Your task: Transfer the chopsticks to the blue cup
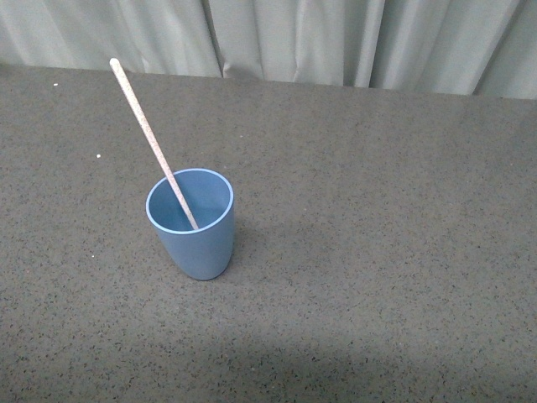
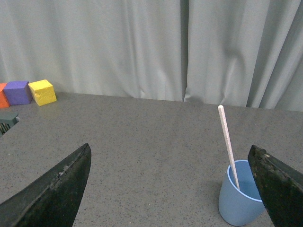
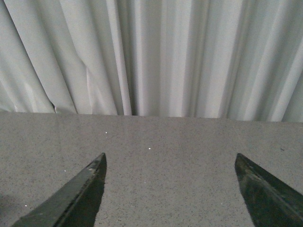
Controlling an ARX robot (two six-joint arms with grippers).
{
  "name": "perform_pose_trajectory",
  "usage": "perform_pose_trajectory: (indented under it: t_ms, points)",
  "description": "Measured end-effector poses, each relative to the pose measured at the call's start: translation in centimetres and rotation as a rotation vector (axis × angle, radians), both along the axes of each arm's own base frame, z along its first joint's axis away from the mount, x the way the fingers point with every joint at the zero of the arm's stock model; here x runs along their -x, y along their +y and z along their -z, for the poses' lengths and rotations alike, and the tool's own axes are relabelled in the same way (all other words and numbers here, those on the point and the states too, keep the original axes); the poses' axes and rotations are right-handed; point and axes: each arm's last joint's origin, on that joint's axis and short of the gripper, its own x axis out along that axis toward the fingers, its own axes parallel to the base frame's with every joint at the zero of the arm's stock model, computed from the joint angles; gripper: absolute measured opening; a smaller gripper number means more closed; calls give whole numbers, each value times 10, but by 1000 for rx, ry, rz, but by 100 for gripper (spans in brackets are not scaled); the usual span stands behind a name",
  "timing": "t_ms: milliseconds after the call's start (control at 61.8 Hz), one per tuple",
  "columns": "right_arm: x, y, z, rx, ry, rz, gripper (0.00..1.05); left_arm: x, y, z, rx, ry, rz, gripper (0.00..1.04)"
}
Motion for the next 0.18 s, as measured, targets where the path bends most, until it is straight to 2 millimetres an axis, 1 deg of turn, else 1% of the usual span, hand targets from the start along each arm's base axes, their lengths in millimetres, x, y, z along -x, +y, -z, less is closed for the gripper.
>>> perform_pose_trajectory:
  t_ms: [178]
  points:
    - [0,0,0,0,0,0,95,0,0,0,0,0,0,98]
